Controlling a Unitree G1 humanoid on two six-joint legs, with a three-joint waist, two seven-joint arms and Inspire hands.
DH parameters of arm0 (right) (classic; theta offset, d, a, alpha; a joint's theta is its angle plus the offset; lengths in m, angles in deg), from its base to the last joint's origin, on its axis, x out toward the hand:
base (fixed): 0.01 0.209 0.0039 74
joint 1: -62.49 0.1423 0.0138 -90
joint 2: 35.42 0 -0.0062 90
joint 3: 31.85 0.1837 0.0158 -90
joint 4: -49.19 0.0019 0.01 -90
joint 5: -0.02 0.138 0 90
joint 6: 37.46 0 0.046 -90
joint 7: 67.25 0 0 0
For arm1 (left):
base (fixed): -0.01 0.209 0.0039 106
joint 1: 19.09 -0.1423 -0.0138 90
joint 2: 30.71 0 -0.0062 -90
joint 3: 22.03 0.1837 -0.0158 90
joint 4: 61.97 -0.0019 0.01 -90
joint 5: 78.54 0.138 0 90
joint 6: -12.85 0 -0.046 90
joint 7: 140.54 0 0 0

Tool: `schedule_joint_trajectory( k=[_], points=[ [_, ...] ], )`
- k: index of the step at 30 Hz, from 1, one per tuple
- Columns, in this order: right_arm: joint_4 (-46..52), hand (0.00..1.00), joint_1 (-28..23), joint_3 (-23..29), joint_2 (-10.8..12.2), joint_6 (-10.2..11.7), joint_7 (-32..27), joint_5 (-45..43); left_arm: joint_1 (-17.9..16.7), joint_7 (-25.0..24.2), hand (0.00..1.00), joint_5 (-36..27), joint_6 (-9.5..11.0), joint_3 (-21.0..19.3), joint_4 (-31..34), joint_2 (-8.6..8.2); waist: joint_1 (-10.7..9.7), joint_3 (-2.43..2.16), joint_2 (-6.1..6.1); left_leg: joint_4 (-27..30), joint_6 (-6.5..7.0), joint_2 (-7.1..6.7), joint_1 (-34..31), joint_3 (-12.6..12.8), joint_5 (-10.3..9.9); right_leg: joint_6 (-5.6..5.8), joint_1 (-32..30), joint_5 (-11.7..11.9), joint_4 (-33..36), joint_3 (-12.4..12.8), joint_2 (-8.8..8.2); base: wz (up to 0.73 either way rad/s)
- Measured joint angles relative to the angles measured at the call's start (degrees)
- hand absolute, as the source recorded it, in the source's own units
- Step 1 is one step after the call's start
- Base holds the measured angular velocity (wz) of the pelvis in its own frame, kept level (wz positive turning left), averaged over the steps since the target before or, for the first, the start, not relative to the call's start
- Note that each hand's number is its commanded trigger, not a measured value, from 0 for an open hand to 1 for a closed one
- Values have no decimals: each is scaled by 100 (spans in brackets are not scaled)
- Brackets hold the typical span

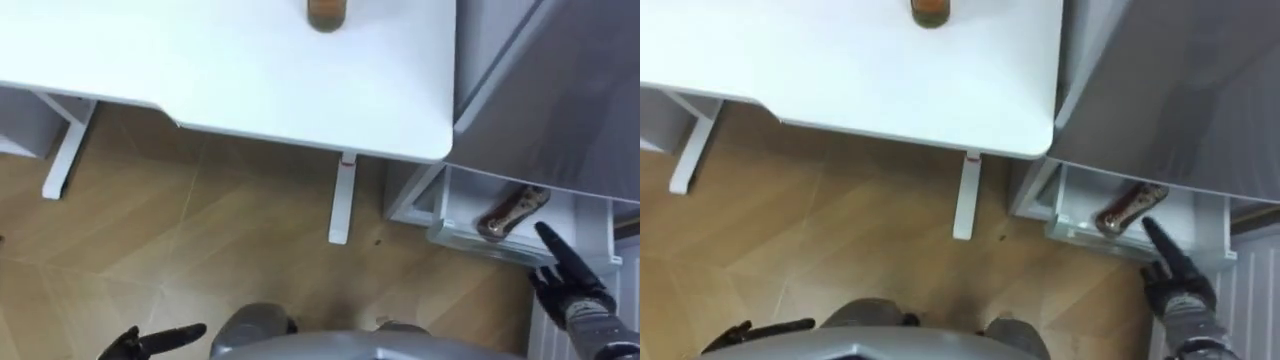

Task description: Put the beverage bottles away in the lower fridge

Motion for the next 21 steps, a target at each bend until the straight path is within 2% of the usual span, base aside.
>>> schedule_joint_trajectory(
  k=[3,5,9,12,14,17,21],
  points=[
    [-82,0,-211,-428,173,-8,142,-592,-27,14,0,-5,1,2,18,-44,6,1,0,-156,0,35,222,119,0,12,196,69,-194,59,47,-14],
    [-78,0,-412,-643,387,-53,203,-1079,-95,9,0,-9,2,2,109,-80,4,0,-1,-291,0,50,353,125,0,9,321,119,-352,72,73,-7],
    [-142,0,-608,-768,542,-128,310,-1819,-113,11,0,0,6,-6,201,-186,-15,1,26,-376,1,39,475,161,0,18,379,123,-363,159,66,-11],
    [-258,0,-712,-775,696,-132,285,-2485,-105,17,0,-1,29,-11,345,-246,-25,0,-17,-514,3,36,569,207,12,19,402,124,-395,185,67,-9],
    [-303,0,-788,-767,804,-132,199,-3163,-103,23,0,56,58,-117,321,-356,-34,-3,-33,-558,3,34,657,232,12,27,493,131,-448,199,72,-5],
    [-327,0,-893,-750,850,-115,84,-3636,-111,25,0,35,57,-126,277,-459,-38,1,-25,-623,5,36,721,261,11,56,583,177,-562,187,84,0],
    [-285,0,-794,-755,846,-102,-94,-4303,-112,14,0,104,18,-165,264,-482,-29,4,-33,-650,14,37,734,279,17,71,624,205,-603,178,120,-1]
  ],
)
